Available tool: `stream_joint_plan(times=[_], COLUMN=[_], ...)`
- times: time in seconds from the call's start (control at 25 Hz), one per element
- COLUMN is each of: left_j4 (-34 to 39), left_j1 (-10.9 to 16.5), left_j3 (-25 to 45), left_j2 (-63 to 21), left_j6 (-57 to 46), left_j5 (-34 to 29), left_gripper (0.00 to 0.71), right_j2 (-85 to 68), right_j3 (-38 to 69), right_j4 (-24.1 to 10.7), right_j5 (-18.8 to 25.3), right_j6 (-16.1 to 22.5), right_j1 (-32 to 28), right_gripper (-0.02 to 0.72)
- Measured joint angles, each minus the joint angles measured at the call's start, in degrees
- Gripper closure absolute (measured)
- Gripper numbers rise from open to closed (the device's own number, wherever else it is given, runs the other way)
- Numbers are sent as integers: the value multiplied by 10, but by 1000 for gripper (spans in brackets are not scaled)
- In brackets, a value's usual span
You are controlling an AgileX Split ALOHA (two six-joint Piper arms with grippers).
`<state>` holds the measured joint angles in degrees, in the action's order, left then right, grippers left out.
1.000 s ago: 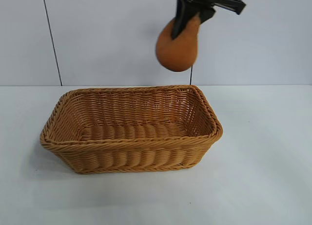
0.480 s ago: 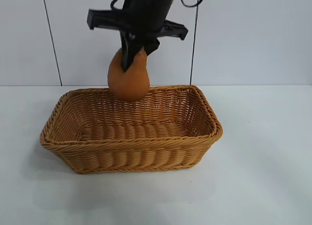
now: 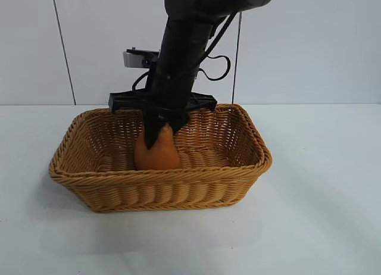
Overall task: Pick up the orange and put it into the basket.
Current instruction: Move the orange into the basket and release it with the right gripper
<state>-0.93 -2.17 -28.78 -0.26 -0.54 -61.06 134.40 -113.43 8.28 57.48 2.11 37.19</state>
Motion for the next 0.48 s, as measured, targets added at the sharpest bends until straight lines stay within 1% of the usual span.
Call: stream_joint_plan(times=[0.04,0.08,0.16,0.24,0.28,0.36,0.48], left_j4=[0,0,0,0,0,0,0], left_j1=[0,0,0,0,0,0,0], left_j3=[0,0,0,0,0,0,0], left_j2=[0,0,0,0,0,0,0], left_j6=[0,0,0,0,0,0,0], left_j5=[0,0,0,0,0,0,0], left_gripper=[95,95,95,95,95,95,95], right_j2=[0,0,0,0,-1,-9,-27], right_j3=[-10,-20,-57,-104,-132,-174,-210], right_j4=[-1,-5,-19,-39,-49,-65,-75], right_j5=[7,19,54,100,110,115,116], right_j6=[0,0,0,0,2,16,40], right_j1=[0,0,0,0,0,0,-4], right_gripper=[244,149,63,29,22,17,10])
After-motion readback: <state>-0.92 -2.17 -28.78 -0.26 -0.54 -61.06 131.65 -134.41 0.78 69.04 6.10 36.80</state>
